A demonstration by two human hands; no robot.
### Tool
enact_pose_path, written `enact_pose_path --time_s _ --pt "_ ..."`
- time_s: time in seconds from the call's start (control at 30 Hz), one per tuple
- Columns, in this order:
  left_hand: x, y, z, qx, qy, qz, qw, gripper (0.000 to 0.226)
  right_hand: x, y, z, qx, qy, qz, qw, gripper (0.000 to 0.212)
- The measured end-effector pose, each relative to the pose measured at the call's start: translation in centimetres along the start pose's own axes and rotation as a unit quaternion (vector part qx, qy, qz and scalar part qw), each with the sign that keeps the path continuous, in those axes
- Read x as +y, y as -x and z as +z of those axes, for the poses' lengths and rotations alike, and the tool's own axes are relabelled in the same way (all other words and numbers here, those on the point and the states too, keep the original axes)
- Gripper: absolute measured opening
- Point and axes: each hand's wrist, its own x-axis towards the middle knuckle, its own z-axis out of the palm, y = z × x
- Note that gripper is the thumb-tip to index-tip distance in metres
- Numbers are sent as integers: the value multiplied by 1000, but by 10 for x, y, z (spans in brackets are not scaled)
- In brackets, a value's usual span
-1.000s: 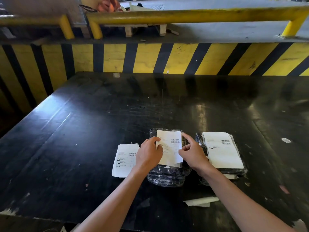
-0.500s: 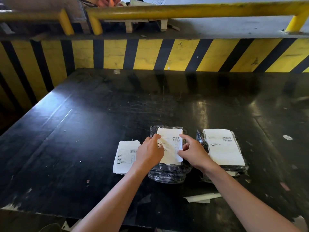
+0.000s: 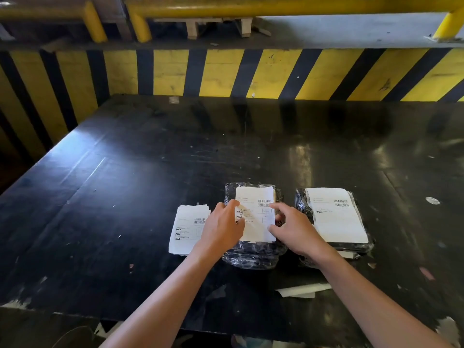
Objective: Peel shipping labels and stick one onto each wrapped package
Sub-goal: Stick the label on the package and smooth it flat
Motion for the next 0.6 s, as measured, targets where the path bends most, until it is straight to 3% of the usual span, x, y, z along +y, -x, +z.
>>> enact_pose_path --time_s 0.2,0.3,0.43,0.6 --pt "-6 2 0 16 -53 16 998 45 9 -1 -8 -9 94 46 995 54" --pt "-5 -5 6 65 -99 58 991 47 6 -10 -6 23 129 9 991 56" --pt "-3 -25 18 27 -66 110 991 51 -6 -31 5 -4 201 -67 977 56" --pt "-12 -34 32 12 -41 101 994 53 -1 -43 17 -27 254 -48 966 60"
